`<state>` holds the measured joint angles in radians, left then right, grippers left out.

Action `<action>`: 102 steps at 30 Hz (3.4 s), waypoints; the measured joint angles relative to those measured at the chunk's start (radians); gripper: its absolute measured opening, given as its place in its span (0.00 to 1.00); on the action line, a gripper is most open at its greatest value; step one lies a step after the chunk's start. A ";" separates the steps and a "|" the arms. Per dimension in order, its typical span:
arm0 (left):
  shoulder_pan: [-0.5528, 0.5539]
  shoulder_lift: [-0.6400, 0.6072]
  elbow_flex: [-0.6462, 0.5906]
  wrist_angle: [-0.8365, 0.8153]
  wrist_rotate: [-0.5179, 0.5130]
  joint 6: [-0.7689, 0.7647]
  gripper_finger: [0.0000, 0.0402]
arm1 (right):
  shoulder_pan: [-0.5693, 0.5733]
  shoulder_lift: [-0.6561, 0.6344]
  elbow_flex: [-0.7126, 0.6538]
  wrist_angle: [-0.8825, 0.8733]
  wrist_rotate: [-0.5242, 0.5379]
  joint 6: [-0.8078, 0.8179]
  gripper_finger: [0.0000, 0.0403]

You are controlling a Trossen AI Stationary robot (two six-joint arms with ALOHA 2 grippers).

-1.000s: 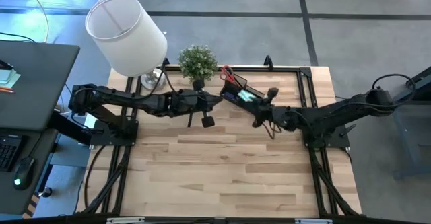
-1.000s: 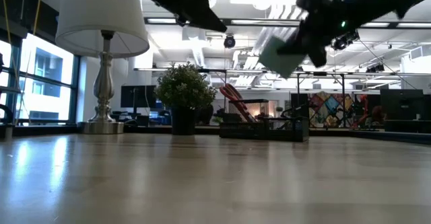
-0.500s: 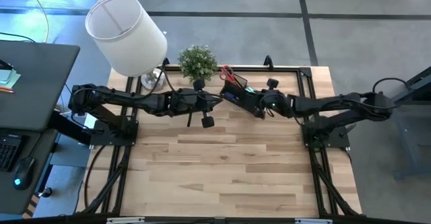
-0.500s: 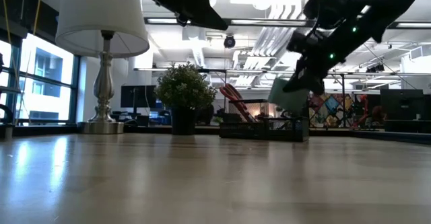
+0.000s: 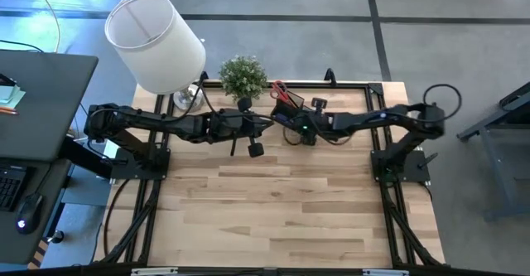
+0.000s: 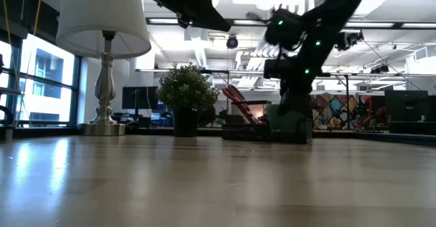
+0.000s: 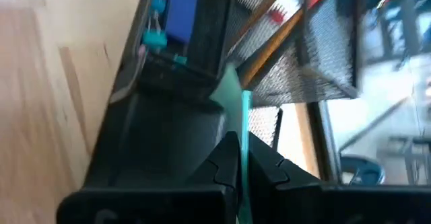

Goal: Pick and place office supplies into organizer
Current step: Put the blue sticky notes in the black desk organizer, then adjust the black desk organizer

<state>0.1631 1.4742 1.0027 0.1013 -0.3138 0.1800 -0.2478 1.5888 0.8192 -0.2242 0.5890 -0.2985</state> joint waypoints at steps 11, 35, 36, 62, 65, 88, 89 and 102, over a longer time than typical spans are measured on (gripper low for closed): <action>0.000 0.000 0.000 -0.038 0.000 -0.007 0.00 | 0.000 0.152 0.168 -0.247 0.050 0.116 0.01; 0.000 0.001 0.000 -0.041 0.005 -0.030 0.00 | -0.006 0.222 0.164 -0.193 -0.203 0.168 0.16; 0.000 0.001 0.000 -0.040 0.005 -0.030 0.00 | -0.007 0.222 0.164 -0.193 -0.217 0.171 0.18; 0.000 0.001 0.000 -0.040 0.035 -0.053 0.00 | -0.006 0.014 0.162 -0.336 -0.344 0.330 0.53; 0.000 0.001 0.000 -0.040 0.036 -0.053 0.00 | -0.007 -0.012 0.162 -0.297 -0.420 0.458 0.51; 0.000 0.000 0.000 -0.043 0.037 -0.054 0.00 | -0.012 0.196 0.163 -0.229 -0.264 0.489 0.28; 0.000 0.000 0.000 -0.043 0.037 -0.054 0.00 | -0.025 0.195 0.163 -0.224 -0.252 0.475 0.27; 0.000 0.000 0.000 -0.047 0.037 -0.049 0.00 | -0.225 0.195 0.163 -0.134 -0.309 0.384 0.23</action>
<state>0.1631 1.4746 1.0031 0.0544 -0.2768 0.1307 -0.4727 1.7840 0.9825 -0.3581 0.2802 0.0856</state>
